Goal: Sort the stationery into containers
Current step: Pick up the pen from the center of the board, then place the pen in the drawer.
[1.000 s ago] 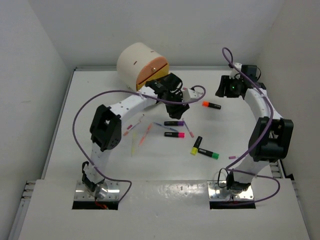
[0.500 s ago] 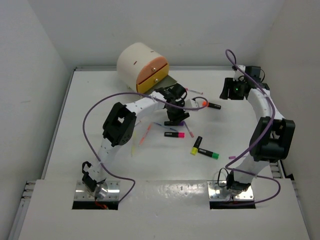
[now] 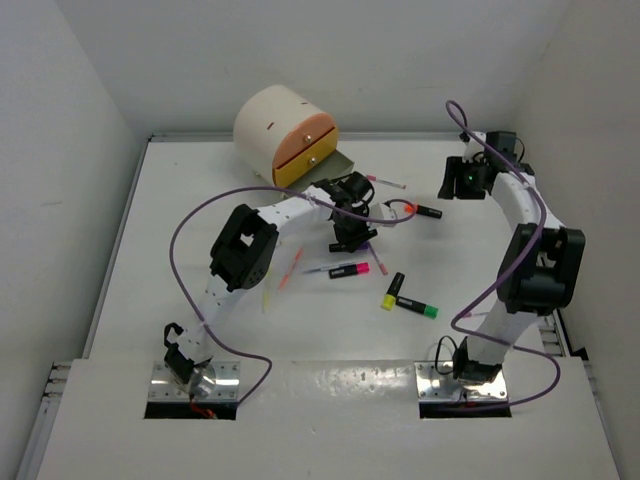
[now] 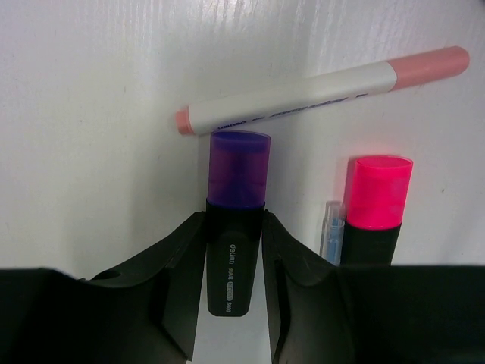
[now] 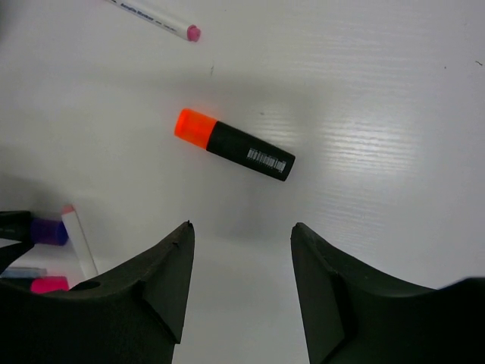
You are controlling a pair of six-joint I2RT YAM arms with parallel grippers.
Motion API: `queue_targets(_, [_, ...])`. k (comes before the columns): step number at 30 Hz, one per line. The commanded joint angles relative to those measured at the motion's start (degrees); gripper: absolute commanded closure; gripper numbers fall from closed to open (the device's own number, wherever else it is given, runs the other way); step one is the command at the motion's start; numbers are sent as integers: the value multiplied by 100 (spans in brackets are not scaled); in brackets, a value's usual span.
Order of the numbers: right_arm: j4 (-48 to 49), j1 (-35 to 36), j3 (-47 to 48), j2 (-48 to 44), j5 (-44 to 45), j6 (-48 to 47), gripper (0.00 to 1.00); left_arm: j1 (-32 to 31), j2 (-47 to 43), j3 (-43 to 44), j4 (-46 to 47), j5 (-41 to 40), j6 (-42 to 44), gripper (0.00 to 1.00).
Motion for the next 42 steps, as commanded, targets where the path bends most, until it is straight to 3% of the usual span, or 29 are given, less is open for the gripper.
queue_targets(1, [138,77,281,207,37,-354,46,18,-22,165,58,157,45,76])
queue_targets(7, [375,393,352,568,107,-1032,43,343,-767,262,373,631,-552,88])
queue_targets(11, [446,525,571,1006,265,-1279,40,458,-1173,780,321,483,-957,91])
queue_targets(17, [736,850,659,1350,652,-1682,42,467,-1305,1764,-13,-683,-1089,92])
queue_targets(26, [955,904,747,1869,819,-2456,43,721,-1376,1607,242,-1888,-984,92])
queue_targets(37, [1079,904,527,2098,740,-2729,53,1055,-1183,1370,479,-2277,-896,89])
queue_targets(42, [1079,904,519,2107,679,-2782,68,1108,-1165,1291,471,-2190,-905,78])
